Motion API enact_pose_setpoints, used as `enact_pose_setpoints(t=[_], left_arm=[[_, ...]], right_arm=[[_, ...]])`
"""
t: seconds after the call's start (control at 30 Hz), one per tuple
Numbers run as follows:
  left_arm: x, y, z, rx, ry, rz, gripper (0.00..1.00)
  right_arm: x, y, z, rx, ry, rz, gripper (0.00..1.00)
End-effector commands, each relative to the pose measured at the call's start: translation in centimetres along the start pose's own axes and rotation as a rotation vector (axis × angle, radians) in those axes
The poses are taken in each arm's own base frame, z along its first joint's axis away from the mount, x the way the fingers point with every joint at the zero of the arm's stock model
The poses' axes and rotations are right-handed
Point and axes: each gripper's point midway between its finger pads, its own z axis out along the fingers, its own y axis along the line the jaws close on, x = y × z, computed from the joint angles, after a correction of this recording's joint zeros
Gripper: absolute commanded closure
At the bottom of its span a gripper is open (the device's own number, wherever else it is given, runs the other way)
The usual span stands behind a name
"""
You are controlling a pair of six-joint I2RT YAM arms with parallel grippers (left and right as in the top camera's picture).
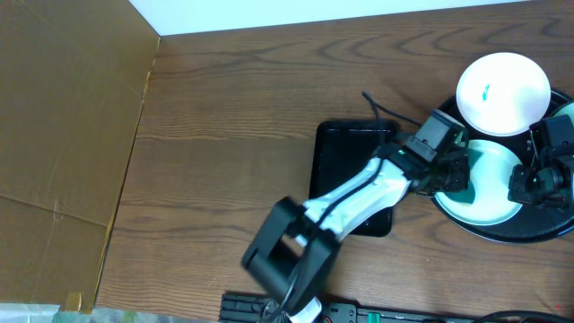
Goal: Clean dirty plates on tray and stack at the side
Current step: 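Scrub the pale green plate with the sponge in the left gripper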
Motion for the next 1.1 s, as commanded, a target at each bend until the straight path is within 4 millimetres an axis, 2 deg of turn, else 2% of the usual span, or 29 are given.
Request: enact_pose_setpoints(t=[0.0, 0.17, 0.3, 0.37, 0.57, 0.67, 0.8, 0.9, 1.07], left_arm=[[-0.4, 0.4, 1.0, -0.015, 0.002, -0.043, 0.93], [-0.8, 4.0, 3.0, -0.166, -0.031, -0.060, 0.93], [0.1, 5.0, 4.9, -0.176, 0.015, -0.073, 0.93], [0.9, 4.1, 5.8, -0.108, 0.067, -0.078, 0.93], [2.2, -1.1, 7.4, 0.164, 0.174, -0.110, 0.93], [2.2, -2.1, 7.6, 0.192, 0.161, -0.090, 0.93], [2.2, -1.9, 7.6, 0.185, 0.159, -0.080, 0.93], [2.0, -0.3, 7.5, 0.134, 0.153, -0.049, 0.93], [2.3, 7.1, 6.7, -0.197, 0.125, -0.135, 0.93]], right_arm=[[2.7, 0.2, 1.6, 0.004, 0.102, -0.041, 0.99], [2.9, 0.1, 1.6, 0.008, 0.109, -0.040, 0.99], [3.1, 0.0, 1.6, 0.012, 0.116, -0.039, 0.99], [3.1, 0.0, 1.6, 0.012, 0.116, -0.039, 0.99], [3.1, 0.0, 1.6, 0.012, 0.116, -0.039, 0.99], [3.1, 0.0, 1.6, 0.012, 0.117, -0.039, 0.99], [3.1, 0.0, 1.6, 0.013, 0.118, -0.038, 0.99], [3.1, 0.0, 1.6, 0.013, 0.118, -0.038, 0.99], [3.1, 0.0, 1.6, 0.013, 0.119, -0.038, 0.99]])
